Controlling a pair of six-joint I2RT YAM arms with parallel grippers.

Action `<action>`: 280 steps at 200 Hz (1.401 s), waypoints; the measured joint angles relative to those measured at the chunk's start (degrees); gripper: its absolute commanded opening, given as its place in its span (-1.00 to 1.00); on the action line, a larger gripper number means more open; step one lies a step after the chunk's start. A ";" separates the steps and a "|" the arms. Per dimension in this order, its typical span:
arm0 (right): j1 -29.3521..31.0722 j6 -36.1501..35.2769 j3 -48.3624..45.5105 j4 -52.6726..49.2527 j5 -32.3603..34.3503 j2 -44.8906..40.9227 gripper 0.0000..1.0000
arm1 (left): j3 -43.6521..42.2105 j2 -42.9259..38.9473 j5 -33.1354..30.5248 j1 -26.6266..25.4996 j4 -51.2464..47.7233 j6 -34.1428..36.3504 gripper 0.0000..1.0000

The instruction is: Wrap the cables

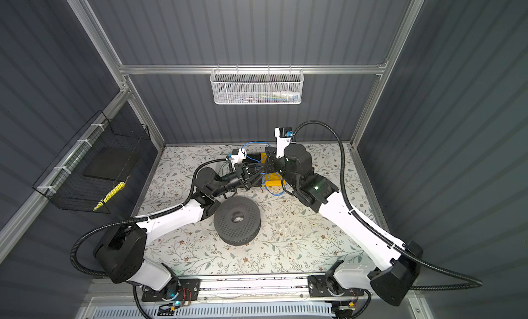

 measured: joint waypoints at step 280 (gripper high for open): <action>-12.24 -5.55 -24.68 -3.32 -24.37 -19.50 0.68 | 6.97 -0.55 4.46 1.60 -1.62 -6.99 -1.00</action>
